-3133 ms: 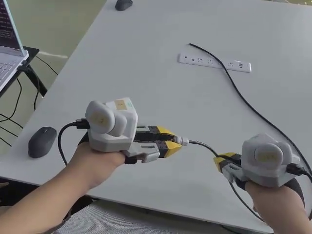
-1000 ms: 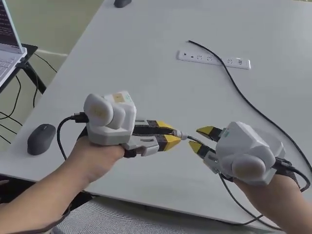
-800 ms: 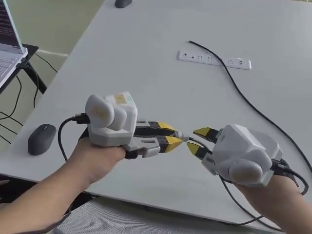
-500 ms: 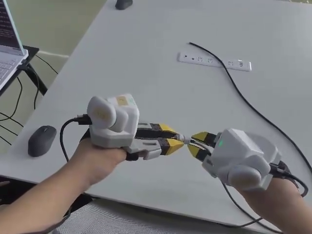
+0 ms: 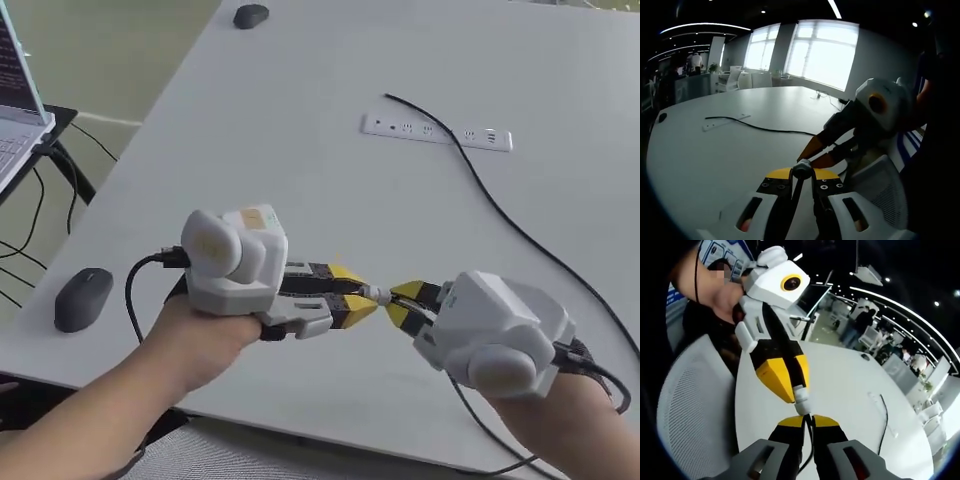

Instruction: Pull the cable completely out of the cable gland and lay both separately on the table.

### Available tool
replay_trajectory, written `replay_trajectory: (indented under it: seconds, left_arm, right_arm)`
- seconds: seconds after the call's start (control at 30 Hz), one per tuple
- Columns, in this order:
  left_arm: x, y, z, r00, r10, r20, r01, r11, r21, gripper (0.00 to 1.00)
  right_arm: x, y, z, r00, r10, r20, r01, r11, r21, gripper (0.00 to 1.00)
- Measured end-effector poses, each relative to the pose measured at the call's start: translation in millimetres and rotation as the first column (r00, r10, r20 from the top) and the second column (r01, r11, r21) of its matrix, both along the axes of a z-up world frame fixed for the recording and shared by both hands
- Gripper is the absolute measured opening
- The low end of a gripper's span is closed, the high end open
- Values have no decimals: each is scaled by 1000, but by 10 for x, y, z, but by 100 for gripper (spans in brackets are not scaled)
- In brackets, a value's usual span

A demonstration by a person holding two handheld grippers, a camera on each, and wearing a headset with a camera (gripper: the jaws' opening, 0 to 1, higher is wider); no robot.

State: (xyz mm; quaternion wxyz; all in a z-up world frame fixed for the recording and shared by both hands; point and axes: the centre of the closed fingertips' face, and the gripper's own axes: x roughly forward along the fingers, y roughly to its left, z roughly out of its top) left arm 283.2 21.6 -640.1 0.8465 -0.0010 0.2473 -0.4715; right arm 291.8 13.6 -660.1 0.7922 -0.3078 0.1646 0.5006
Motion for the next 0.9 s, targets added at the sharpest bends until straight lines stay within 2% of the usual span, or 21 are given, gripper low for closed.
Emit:
replay_trajectory:
  seconds: [0.13, 0.3, 0.33, 0.37, 0.47, 0.53, 0.63, 0.67, 0.77, 0.9]
  left_arm:
    - [14, -8, -8, 1000, 1, 0, -1, 1000, 3, 15]
    - [30, -9, 24, 1000, 16, 0, -16, 1000, -20, 15]
    - [33, -9, 31, 1000, 18, 1, -18, 1000, -22, 15]
    - [32, -9, 40, 1000, 19, 1, -19, 1000, -22, 15]
    - [37, -1, 45, 1000, 23, 2, -23, 999, -28, 15]
    - [39, 0, 53, 1000, 26, 2, -26, 999, -32, 15]
    - [44, 5, 50, 1000, 28, 3, -28, 999, -31, 15]
    - [47, 5, 50, 1000, 29, 4, -29, 999, -31, 15]
    - [48, -1, 55, 1000, 30, 3, -30, 999, -32, 15]
    - [52, -2, 59, 999, 35, 3, -35, 999, -36, 15]
  right_arm:
    - [20, -20, -18, 999, -23, -24, 23, 1000, 7, 0]
    - [106, -140, -82, 993, -94, -72, 95, 995, 5, 0]
    - [109, -160, -104, 991, -103, -88, 104, 995, 8, 0]
    - [104, -193, -135, 984, -125, -125, 128, 992, 20, 0]
    - [120, -274, -181, 974, -158, -163, 166, 986, 34, 0]
    - [120, -328, -234, 963, -182, -200, 194, 980, 44, 0]
    - [124, -414, -334, 937, -225, -267, 249, 967, 57, 0]
    - [124, -423, -345, 935, -228, -273, 253, 966, 58, 0]
    - [122, -490, -405, 908, -264, -325, 301, 951, 68, 0]
    - [148, -561, -469, 885, -298, -359, 343, 937, 69, 0]
